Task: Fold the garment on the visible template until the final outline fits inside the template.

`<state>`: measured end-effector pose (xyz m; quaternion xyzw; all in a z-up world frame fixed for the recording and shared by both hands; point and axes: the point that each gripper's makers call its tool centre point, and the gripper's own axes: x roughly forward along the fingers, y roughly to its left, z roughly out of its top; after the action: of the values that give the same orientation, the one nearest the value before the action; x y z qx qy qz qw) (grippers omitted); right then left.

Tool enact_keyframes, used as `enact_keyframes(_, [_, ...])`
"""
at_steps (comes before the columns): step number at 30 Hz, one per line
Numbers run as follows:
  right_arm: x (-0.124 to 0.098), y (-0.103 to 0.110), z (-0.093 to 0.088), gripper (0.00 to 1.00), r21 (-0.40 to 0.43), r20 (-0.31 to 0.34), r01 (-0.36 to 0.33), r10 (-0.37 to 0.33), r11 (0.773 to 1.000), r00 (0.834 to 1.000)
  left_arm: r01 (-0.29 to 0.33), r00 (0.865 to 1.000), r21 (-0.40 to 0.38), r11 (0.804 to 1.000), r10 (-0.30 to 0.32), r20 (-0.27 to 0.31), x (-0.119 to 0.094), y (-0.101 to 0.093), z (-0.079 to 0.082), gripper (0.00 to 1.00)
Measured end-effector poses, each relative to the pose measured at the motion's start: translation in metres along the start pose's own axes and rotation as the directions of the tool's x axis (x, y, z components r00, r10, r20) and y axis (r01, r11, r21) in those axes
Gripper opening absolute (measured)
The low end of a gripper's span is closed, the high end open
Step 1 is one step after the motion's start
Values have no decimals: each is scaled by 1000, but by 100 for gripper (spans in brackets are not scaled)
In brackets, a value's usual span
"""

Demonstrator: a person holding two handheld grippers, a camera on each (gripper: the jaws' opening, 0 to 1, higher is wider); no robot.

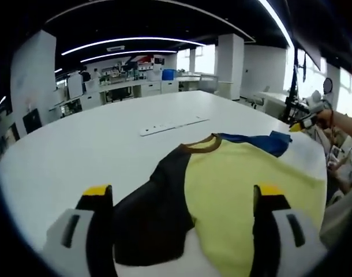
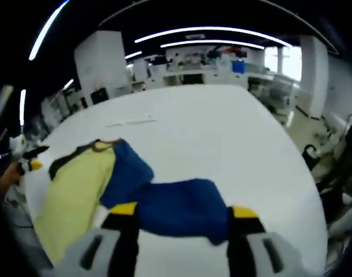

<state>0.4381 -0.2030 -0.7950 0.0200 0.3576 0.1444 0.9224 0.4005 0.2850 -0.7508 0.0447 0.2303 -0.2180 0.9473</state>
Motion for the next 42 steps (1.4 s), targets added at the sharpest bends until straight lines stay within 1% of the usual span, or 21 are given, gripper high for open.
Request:
enact_keyframes(2, [2,-7,-2,57,-1,0,2,-2,1000,1000,-1,1000,10,1000,1,3,-3,-1,-1,98])
enact_keyframes(3, [5,-14,-3,56,1,1,13,-13,1000,1000,-3,1000,11,1000,3,0,-3,0,-3,98])
enact_keyframes(5, [7,-17,-7,51,6,-5,23,-23,1000,1000,-7,1000,9,1000,7,-5,-4,0,-5,97])
enact_keyframes(7, [12,-29,-8,47,24,-6,36,-36,999,999,-7,1000,3,1000,7,-7,-5,1,-8,97])
enact_keyframes(12, [21,-44,-11,34,15,-20,62,-62,998,998,1,1000,10,1000,-1,-21,-11,-6,-12,96])
enact_keyframes(14, [24,-47,-12,31,17,-27,64,-63,998,998,5,1000,11,1000,-5,-25,-13,-7,-14,95])
enact_keyframes(18, [29,-45,-18,26,8,-55,52,-52,999,997,9,1000,10,1000,-9,-28,-18,-13,-16,94])
enact_keyframes(21, [33,-44,-20,22,24,-70,37,-35,999,997,12,999,9,1000,-12,-33,-21,-15,-18,94])
enact_keyframes(25, [37,-43,-20,15,-5,-80,27,-28,1000,996,14,999,7,1000,-14,-38,-28,-19,-21,94])
enact_keyframes(27, [36,-37,-23,10,-21,-96,20,-22,1000,995,16,999,8,1000,-15,-42,-32,-20,-22,93])
enact_keyframes(29, [38,-41,-24,8,-16,-99,25,-27,1000,995,16,999,14,1000,-15,-47,-36,-21,-24,93])
enact_keyframes(31, [36,-41,-26,7,3,-97,32,-31,999,995,15,998,15,1000,-14,-54,-39,-21,-26,93])
enact_keyframes(34, [37,-43,-24,0,9,-104,34,-33,999,994,12,997,9,1000,-11,-71,-41,-20,-30,92])
enact_keyframes(35, [40,-49,-24,0,10,-113,34,-33,999,993,11,997,7,1000,-11,-75,-41,-21,-32,92])
enact_keyframes(36, [40,-50,-24,0,7,-114,30,-29,1000,993,10,997,6,1000,-9,-79,-42,-21,-33,91])
enact_keyframes(39, [37,-47,-25,0,-5,-122,25,-26,1000,992,7,997,5,1000,-6,-83,-43,-21,-34,91])
enact_keyframes(41, [38,-52,-26,0,-15,-132,30,-31,999,991,6,997,3,1000,-6,-80,-43,-20,-34,91])
enact_keyframes(42, [32,-48,-28,0,-15,-138,38,-40,999,990,7,997,5,1000,-6,-79,-43,-20,-33,91])
